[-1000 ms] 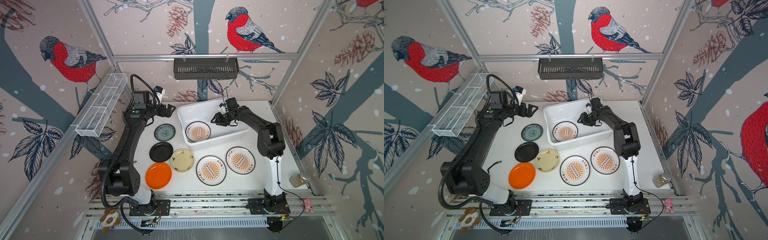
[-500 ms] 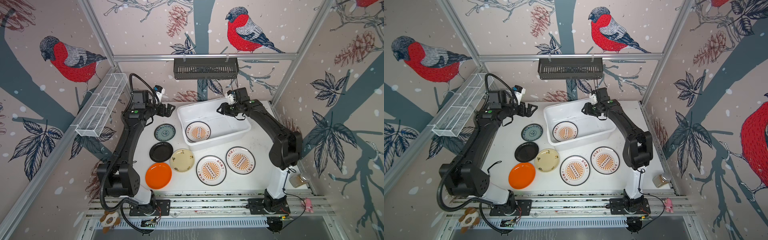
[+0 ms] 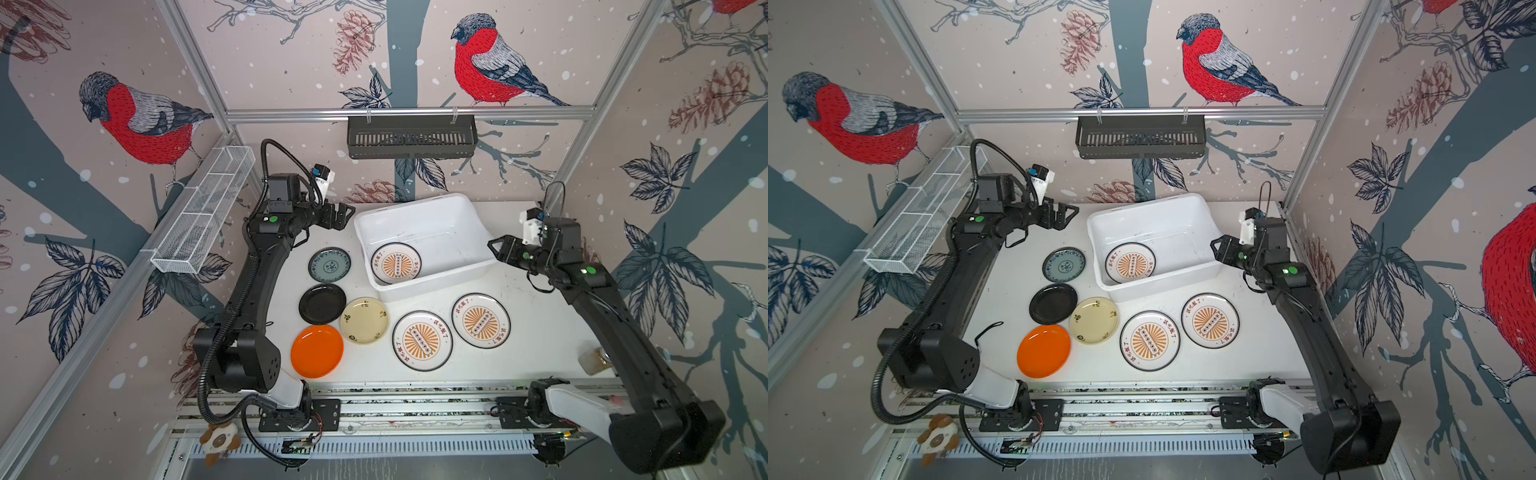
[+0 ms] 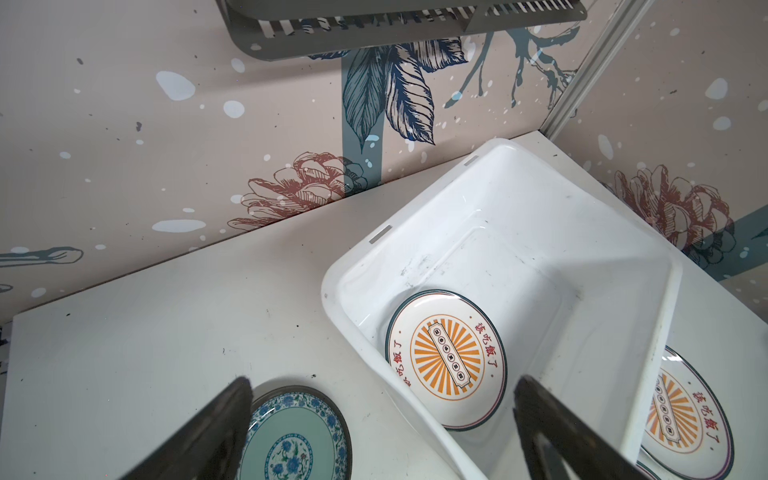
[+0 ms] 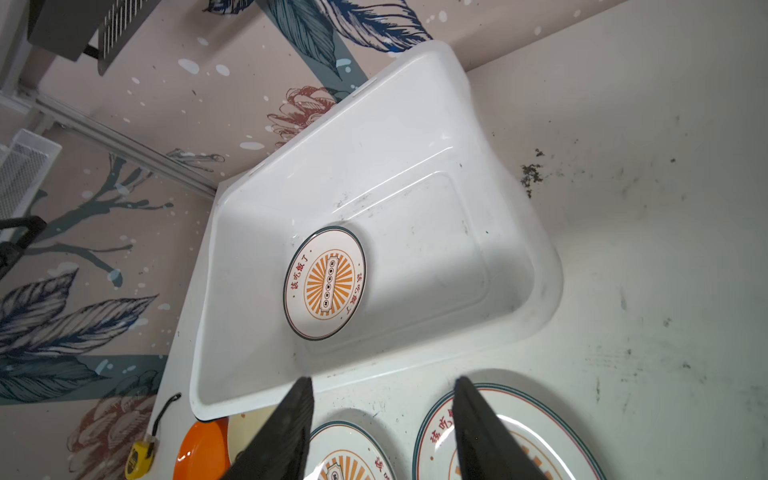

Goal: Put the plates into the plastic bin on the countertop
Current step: 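Move the right gripper to the next sunburst plate and grip its rim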

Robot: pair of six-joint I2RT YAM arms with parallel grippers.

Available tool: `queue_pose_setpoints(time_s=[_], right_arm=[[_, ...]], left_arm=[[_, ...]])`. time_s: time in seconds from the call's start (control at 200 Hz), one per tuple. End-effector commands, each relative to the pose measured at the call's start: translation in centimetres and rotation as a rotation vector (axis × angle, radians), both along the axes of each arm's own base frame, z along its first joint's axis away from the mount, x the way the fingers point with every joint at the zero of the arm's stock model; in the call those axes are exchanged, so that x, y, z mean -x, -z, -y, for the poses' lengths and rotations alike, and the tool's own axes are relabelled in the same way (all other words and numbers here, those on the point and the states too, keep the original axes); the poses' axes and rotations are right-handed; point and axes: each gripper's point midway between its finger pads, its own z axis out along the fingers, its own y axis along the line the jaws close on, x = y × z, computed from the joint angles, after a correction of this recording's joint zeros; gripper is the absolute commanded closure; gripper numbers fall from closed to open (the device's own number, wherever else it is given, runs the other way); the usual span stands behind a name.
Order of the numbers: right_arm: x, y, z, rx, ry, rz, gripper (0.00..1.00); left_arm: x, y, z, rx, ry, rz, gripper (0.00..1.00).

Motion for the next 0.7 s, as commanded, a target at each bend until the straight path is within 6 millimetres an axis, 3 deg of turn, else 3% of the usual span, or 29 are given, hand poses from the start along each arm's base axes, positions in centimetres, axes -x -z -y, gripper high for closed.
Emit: queue_pose_setpoints(time_s=[0.0,0.295,0.39,0.515,0.695], right_arm=[[2.4,2.7,1.1,-0.042,0.032,-0.065,0.44],[7.9,12.1,5.2,-0.097,0.216,-0.219,0.43],[8.6,13.9,6.3,-0.155,0.325,-0.260,0.42],[8.9,14.5,7.3,-0.196,0.419,-0.240,0.39],[9.4,17.6,7.3,-0.235,0.445,-0.299,0.40]], left_arm=[[1.2,0.2,1.1,-0.012,0.059,-0.006,0.03],[3.1,2.1,3.5,0.066,0.173,-0.078,0.03],[3.3,2.4,4.0,0.082,0.193,-0.096,0.03],[3.5,2.4,4.4,0.099,0.210,-0.110,0.03],[3.5,2.6,4.8,0.110,0.220,-0.113,0.03]])
